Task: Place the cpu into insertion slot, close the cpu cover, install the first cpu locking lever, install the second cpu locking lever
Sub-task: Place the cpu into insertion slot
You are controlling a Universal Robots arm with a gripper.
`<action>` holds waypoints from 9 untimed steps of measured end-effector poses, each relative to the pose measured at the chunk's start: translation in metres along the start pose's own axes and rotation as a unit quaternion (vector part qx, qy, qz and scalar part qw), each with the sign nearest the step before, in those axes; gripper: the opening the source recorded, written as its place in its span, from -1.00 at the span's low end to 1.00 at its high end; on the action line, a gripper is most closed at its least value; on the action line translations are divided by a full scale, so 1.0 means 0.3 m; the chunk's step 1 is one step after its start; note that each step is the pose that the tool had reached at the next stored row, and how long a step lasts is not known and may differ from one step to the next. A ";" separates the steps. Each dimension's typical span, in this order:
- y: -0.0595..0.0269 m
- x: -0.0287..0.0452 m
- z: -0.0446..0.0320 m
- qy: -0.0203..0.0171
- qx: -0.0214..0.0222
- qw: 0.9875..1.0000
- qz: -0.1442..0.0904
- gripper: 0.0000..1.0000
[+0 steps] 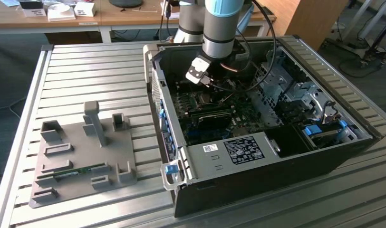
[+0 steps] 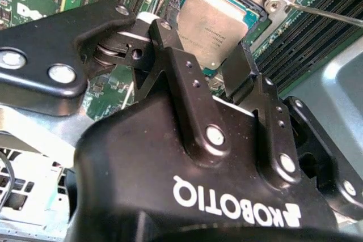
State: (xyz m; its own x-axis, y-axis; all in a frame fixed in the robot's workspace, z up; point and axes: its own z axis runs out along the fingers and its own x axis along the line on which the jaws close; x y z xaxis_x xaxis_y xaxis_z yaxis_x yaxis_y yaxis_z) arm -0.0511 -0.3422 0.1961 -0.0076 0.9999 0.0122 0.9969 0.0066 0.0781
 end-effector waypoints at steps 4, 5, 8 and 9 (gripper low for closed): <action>0.000 0.000 0.002 0.000 0.000 1.000 0.000 0.07; -0.001 0.000 0.002 0.000 0.000 1.000 0.000 0.07; -0.001 0.000 0.000 0.000 0.000 1.000 0.000 0.07; -0.001 0.000 -0.003 0.000 0.000 1.000 0.000 0.07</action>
State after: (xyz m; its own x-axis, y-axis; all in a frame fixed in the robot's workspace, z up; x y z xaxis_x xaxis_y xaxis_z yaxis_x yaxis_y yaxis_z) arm -0.0514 -0.3422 0.1969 -0.0076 0.9999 0.0121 0.9969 0.0066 0.0781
